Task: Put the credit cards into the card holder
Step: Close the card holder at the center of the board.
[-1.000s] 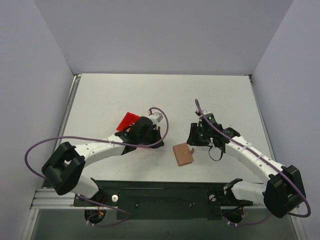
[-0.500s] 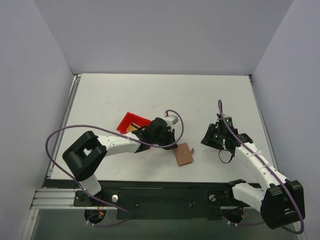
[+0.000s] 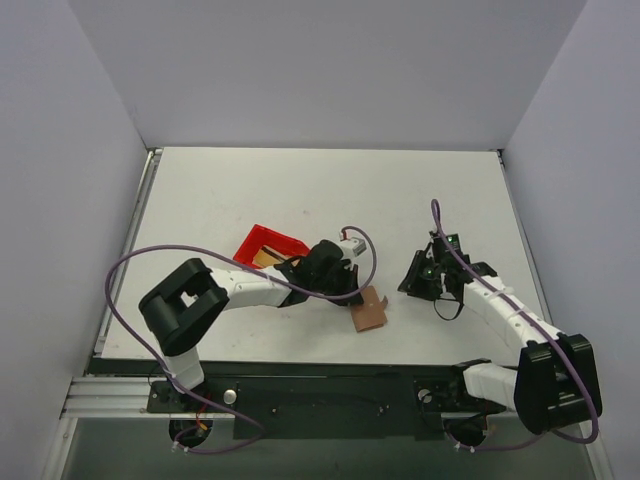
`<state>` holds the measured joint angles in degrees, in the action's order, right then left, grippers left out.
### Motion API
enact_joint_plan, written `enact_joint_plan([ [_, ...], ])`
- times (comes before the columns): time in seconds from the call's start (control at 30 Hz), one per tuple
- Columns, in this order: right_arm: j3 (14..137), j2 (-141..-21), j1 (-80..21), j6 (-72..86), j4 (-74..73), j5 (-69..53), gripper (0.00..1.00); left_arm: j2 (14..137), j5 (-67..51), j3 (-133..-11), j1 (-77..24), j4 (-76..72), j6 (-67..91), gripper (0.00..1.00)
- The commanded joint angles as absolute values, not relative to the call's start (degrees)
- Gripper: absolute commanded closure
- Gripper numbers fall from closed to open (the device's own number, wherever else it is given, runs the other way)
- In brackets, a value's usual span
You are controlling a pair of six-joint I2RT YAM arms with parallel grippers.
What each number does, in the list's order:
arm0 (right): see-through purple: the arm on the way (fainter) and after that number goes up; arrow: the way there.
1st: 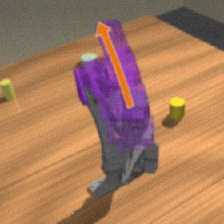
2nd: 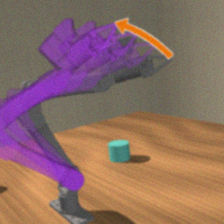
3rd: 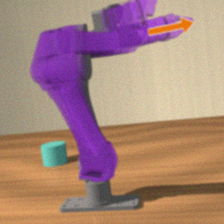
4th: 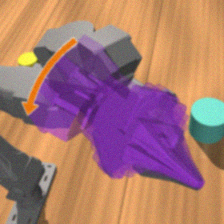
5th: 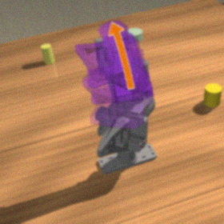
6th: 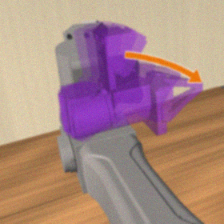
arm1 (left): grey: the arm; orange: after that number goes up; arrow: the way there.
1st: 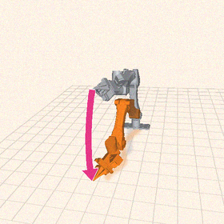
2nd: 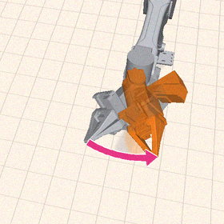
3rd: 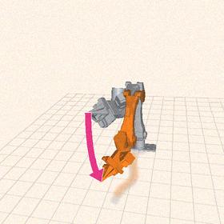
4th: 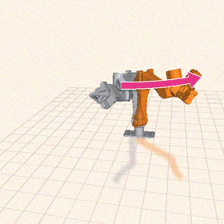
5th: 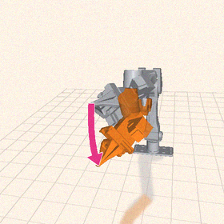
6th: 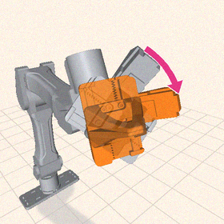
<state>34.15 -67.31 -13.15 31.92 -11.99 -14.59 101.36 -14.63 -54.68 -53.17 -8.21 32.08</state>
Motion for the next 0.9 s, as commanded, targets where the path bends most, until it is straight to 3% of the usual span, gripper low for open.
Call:
enact_joint_plan([
  [0.0,32.87,-68.29,-12.74,33.66,-9.94,-16.79,0.74,102.83,-16.79,-56.6,-53.79,-11.25,32.52,1.0],
  [0.87,30.59,-72.95,-12.04,37.7,-2.46,-20.91,0.73,104.5,-16.61,-53.79,-53.96,-11.07,32.7,1.0],
])
